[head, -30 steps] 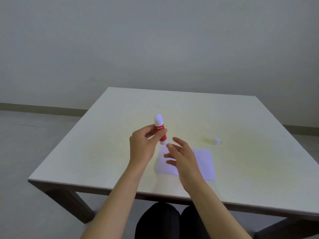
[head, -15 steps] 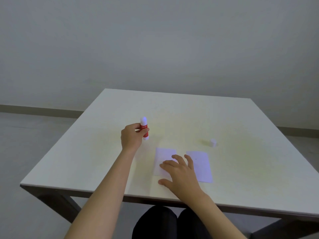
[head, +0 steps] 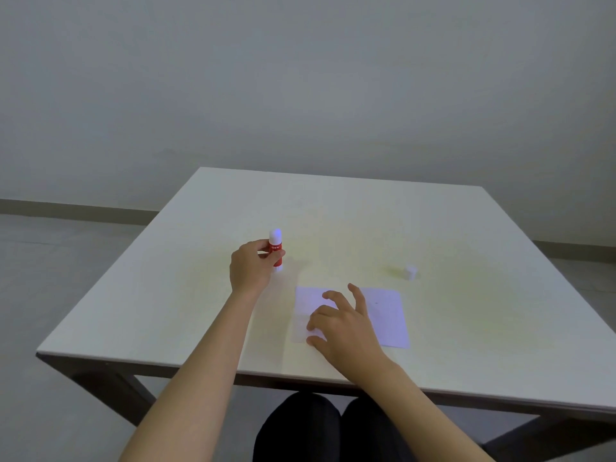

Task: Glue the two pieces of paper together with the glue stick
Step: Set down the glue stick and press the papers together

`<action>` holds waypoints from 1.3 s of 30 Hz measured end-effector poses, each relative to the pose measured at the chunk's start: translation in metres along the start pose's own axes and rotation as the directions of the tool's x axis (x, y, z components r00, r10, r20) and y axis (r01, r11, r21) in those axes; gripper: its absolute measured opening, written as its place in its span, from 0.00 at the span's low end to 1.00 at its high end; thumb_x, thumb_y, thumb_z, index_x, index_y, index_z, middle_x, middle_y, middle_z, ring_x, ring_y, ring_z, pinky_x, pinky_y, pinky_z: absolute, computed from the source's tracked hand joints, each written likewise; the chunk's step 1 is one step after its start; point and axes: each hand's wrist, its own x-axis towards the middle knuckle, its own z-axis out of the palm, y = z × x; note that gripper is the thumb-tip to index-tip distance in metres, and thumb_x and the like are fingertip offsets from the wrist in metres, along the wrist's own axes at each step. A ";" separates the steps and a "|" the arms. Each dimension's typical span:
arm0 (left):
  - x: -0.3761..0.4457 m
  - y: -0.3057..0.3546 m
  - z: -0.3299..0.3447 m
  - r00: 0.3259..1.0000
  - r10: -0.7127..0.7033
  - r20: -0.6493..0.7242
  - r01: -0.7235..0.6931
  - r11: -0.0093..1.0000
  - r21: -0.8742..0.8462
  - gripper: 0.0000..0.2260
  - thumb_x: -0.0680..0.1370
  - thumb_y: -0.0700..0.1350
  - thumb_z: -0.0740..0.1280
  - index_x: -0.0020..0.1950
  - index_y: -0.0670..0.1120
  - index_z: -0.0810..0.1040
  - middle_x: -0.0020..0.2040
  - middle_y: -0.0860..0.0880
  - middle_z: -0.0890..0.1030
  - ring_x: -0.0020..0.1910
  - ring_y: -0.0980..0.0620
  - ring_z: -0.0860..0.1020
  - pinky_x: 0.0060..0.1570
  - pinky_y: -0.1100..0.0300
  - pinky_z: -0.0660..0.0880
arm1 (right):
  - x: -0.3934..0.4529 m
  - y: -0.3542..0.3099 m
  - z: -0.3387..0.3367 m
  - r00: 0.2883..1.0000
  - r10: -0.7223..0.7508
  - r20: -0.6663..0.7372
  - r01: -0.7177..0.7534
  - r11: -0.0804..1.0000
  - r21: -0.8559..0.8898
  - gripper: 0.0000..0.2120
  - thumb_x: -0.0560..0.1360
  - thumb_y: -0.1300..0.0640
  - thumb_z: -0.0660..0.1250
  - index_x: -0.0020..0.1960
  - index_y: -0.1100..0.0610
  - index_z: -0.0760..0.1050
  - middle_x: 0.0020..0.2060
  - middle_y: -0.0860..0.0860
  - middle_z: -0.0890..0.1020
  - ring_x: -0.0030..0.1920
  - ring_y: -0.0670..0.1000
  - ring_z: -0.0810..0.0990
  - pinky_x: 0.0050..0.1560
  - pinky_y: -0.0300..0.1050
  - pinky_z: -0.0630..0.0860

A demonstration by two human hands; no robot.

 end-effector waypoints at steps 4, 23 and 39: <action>0.000 -0.005 0.001 1.000 0.012 0.029 -0.011 1.000 -0.024 0.02 0.73 0.49 0.69 0.40 0.53 0.80 0.34 0.56 0.83 0.39 0.54 0.81 0.33 0.62 0.69 | 0.000 -0.004 0.001 1.000 -0.022 0.021 0.024 0.997 -0.071 0.10 0.58 0.52 0.78 0.27 0.48 0.77 0.26 0.42 0.81 0.49 0.49 0.84 0.60 0.61 0.73; -0.002 -0.029 -0.004 0.997 0.000 -0.080 -0.003 0.999 -0.032 0.41 0.68 0.60 0.72 0.75 0.50 0.57 0.66 0.48 0.69 0.61 0.49 0.72 0.48 0.57 0.68 | -0.039 -0.026 0.010 0.972 -0.185 -0.142 0.159 0.971 -0.181 0.11 0.61 0.42 0.74 0.32 0.48 0.80 0.33 0.42 0.83 0.54 0.51 0.83 0.66 0.67 0.65; -0.065 0.027 0.013 0.990 0.138 0.007 -0.123 0.904 -0.410 0.06 0.75 0.40 0.67 0.38 0.46 0.79 0.29 0.51 0.78 0.25 0.59 0.76 0.31 0.69 0.72 | -0.004 0.024 -0.027 0.592 0.800 -0.097 -0.349 0.363 0.864 0.09 0.74 0.64 0.67 0.38 0.53 0.76 0.30 0.44 0.79 0.27 0.42 0.77 0.31 0.27 0.70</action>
